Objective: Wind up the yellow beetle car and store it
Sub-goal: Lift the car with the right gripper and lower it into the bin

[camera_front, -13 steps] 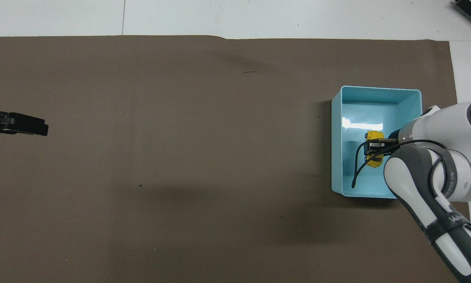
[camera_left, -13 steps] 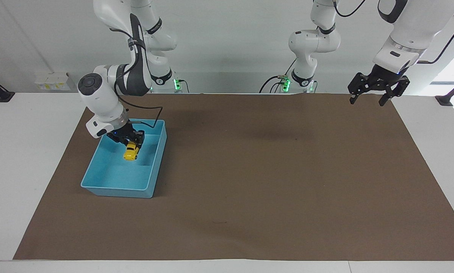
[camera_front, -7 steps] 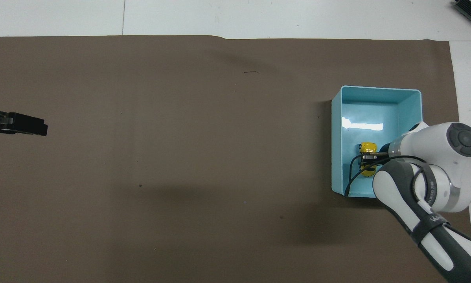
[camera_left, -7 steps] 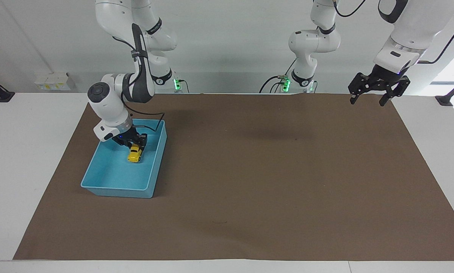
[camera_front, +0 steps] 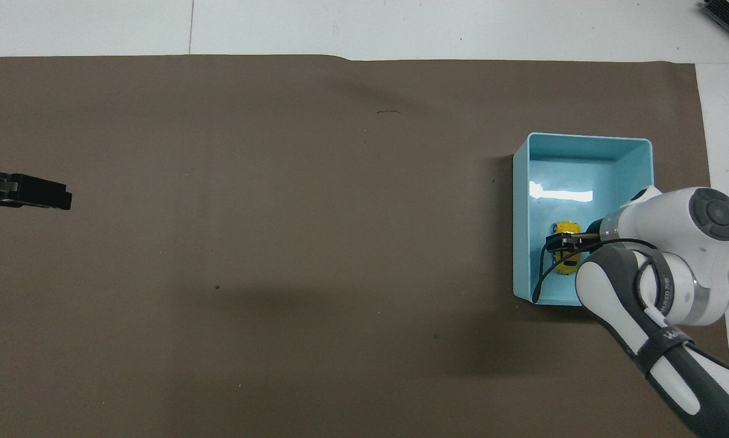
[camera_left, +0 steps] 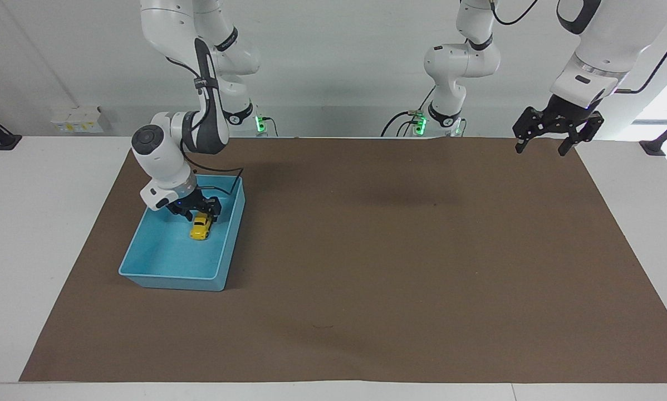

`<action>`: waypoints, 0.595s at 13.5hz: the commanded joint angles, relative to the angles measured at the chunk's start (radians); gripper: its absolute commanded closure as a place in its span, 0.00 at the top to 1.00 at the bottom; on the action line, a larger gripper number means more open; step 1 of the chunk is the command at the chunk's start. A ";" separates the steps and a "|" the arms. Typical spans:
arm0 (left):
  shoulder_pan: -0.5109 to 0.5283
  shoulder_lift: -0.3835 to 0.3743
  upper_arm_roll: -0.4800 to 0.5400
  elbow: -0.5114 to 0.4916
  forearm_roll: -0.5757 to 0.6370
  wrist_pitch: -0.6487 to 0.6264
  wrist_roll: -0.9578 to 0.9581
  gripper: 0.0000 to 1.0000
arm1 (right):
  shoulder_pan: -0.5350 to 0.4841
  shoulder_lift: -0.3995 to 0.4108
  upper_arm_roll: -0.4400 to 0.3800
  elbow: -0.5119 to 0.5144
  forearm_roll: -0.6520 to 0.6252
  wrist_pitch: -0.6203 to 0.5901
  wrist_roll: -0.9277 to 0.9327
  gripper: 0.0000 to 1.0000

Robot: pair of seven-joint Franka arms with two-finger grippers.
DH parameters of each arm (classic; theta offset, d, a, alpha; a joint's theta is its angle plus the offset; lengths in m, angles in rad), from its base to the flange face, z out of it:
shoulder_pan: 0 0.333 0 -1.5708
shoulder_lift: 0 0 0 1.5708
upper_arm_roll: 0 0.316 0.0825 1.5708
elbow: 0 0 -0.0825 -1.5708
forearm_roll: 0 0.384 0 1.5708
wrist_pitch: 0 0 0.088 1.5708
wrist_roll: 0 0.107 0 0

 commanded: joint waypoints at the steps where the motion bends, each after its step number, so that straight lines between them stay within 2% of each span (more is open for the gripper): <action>1: 0.018 -0.018 -0.011 -0.012 0.012 -0.008 -0.002 1.00 | -0.011 0.004 0.006 0.087 -0.012 -0.078 0.002 1.00; 5: 0.018 -0.018 -0.011 -0.012 0.012 -0.008 -0.002 1.00 | -0.009 -0.014 0.004 0.222 -0.021 -0.217 -0.003 1.00; 8: 0.018 -0.018 -0.011 -0.011 0.012 -0.008 -0.002 1.00 | -0.008 -0.013 0.006 0.345 -0.081 -0.317 0.006 1.00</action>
